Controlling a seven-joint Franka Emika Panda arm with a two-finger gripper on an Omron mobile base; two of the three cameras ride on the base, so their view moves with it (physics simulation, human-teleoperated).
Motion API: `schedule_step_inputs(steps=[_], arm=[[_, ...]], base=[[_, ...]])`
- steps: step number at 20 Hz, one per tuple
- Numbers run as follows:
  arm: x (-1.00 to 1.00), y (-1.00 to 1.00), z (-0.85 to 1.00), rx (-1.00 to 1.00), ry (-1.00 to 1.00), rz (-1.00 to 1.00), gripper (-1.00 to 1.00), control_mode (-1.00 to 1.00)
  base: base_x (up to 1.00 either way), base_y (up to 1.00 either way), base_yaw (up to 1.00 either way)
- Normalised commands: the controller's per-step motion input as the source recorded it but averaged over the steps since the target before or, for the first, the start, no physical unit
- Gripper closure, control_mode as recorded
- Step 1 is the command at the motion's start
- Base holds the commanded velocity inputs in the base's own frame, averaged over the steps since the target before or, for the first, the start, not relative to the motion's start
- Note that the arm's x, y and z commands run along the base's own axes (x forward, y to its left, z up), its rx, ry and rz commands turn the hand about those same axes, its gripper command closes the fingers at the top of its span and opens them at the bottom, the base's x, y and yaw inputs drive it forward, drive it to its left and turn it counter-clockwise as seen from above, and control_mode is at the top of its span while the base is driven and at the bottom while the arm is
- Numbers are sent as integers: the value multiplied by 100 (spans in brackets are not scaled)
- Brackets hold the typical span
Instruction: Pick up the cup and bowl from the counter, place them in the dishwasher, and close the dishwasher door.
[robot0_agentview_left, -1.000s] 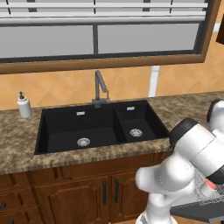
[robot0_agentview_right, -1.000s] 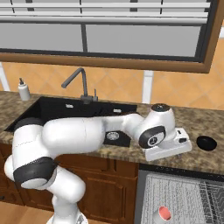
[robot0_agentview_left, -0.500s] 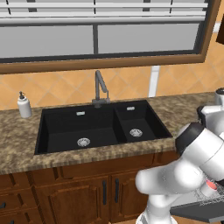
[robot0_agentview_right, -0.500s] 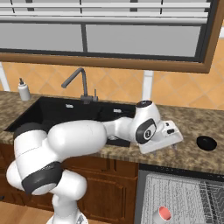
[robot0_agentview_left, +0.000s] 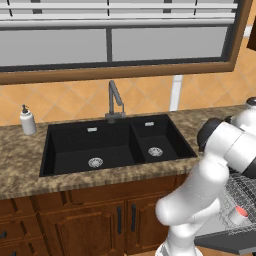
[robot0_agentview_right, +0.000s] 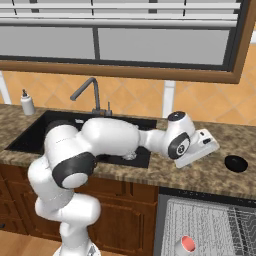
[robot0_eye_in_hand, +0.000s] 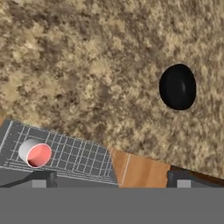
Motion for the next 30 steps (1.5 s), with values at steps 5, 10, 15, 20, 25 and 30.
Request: schedule_step_inputs(steps=[5,10,15,20,25,30], arm=[[65,-46,8,0,4,-2,-100,-100],[65,-21,-4,0,1,-2,-100,-100],[47,-45,-7,0,1,0,-100,-100],[26,-15,-34,0,0,0,-100,-100],[41,-4,-39,0,0,0,-100,-100],[25,-3,-42,0,0,0,-100,-100]], base=[[0,0,0],[0,0,0],[0,0,0],[0,0,0],[0,0,0],[0,0,0]])
